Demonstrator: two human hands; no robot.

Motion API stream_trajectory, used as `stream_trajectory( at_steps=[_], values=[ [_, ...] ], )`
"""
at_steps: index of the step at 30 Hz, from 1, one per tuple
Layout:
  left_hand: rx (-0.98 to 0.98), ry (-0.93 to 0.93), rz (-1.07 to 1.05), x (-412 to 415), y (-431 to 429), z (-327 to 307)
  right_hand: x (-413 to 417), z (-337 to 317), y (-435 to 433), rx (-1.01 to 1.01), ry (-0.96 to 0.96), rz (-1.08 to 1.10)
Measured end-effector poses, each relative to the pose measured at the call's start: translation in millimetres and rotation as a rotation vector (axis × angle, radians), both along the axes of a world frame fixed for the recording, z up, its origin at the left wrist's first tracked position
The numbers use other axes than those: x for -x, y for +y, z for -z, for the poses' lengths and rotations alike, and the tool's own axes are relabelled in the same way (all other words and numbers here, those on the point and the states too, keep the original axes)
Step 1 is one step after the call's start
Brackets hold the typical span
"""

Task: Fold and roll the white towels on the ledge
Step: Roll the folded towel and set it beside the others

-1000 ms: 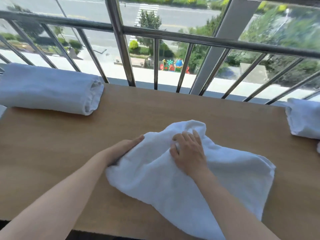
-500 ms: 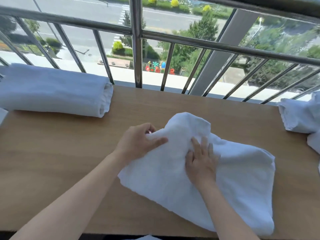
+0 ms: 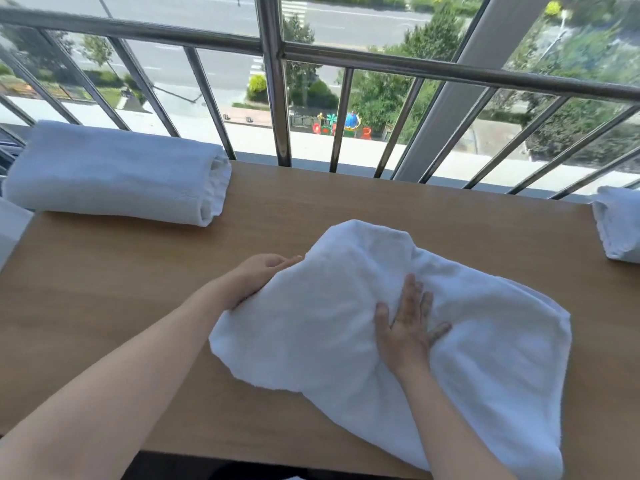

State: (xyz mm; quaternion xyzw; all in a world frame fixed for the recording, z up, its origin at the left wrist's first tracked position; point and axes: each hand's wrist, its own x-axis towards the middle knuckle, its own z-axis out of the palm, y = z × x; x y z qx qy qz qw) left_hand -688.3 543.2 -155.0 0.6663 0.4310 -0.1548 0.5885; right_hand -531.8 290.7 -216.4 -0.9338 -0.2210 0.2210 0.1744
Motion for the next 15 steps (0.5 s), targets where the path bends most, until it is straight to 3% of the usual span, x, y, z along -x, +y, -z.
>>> stream_trajectory(
  at_steps=[4, 8, 15],
  values=[
    [0.125, 0.125, 0.261, -39.6, -16.1, -8.5, -13.8, 2.6, -12.7, 0.020, -0.017, -0.013],
    [0.259, 0.269, 0.383, -73.6, -63.5, -9.2, -30.1, 3.7, -27.5, 0.075, -0.026, -0.065],
    [0.215, 0.109, 0.122, -98.5, -129.9, 2.5, -66.9, 8.2, -55.6, 0.187, -0.089, -0.150]
  ],
)
